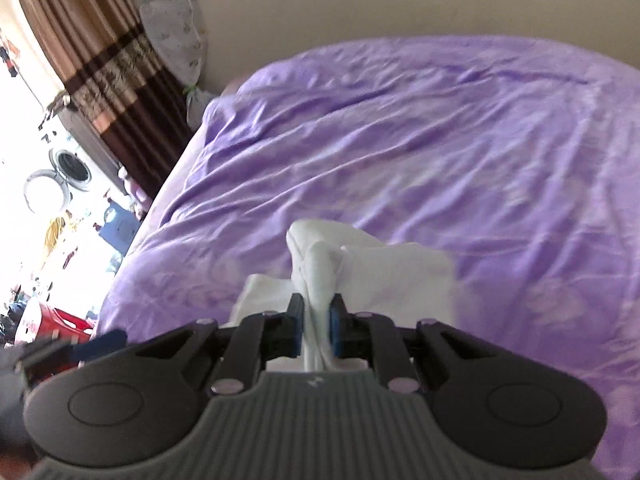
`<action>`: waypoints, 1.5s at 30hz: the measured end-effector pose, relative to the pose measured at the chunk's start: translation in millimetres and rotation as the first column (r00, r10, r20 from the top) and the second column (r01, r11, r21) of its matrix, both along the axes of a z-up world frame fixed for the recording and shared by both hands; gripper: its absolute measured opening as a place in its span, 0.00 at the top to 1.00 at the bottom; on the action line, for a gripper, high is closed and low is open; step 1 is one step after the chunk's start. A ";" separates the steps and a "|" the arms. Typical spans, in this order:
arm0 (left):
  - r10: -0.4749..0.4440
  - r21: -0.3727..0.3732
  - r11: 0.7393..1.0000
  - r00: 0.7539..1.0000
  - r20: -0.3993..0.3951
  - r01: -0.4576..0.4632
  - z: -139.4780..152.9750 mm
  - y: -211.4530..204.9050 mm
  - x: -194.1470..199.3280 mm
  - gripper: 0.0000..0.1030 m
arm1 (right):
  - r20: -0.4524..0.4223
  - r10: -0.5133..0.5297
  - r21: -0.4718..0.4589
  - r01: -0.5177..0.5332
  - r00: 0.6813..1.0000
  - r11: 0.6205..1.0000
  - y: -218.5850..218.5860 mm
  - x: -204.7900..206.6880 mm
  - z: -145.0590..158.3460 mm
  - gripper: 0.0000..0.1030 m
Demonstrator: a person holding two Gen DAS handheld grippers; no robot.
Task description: Fold small clothes
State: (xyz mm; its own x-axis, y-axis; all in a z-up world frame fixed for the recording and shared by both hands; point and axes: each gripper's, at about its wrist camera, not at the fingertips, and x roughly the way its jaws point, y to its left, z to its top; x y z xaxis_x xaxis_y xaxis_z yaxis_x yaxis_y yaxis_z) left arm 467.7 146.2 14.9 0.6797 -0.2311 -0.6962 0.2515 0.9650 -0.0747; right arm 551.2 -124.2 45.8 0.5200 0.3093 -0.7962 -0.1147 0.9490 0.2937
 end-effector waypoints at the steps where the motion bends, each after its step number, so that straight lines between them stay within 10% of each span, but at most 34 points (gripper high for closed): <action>1: 0.009 -0.007 1.000 1.000 -0.004 -0.009 -3.6 9.4 -2.0 0.71 | -0.018 -0.004 0.005 0.004 1.000 1.000 17.2 5.6 -8.2 0.92; 17: 0.027 -0.177 0.983 0.993 -0.116 -0.047 -59.3 71.7 -9.9 0.71 | -0.172 0.055 0.003 -0.055 0.984 0.998 149.8 37.2 -142.8 0.88; 21: -0.003 -0.199 0.980 0.989 -0.145 -0.026 -58.9 64.4 -17.2 0.66 | -0.159 0.101 0.049 -0.094 0.982 0.994 145.6 34.1 -135.1 0.71; 36: -0.030 -0.043 0.999 0.993 -0.116 0.025 -39.1 3.1 -69.1 0.48 | 0.055 0.211 0.015 -0.212 0.976 0.977 72.0 -84.3 -35.2 0.61; 45: -0.068 -0.283 0.959 0.961 -0.267 -0.010 -88.6 22.7 -79.7 0.38 | 0.076 0.162 -0.082 -0.156 0.984 0.984 -11.4 -166.4 -96.5 0.61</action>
State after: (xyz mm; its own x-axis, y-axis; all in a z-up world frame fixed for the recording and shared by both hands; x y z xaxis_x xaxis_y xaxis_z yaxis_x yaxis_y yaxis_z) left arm 388.0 168.8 -73.7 0.4639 -0.4591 -0.7576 0.2111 0.8879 -0.4088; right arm 384.9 -135.6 -50.7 0.5337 0.3340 -0.7769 -0.2863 0.9358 0.2056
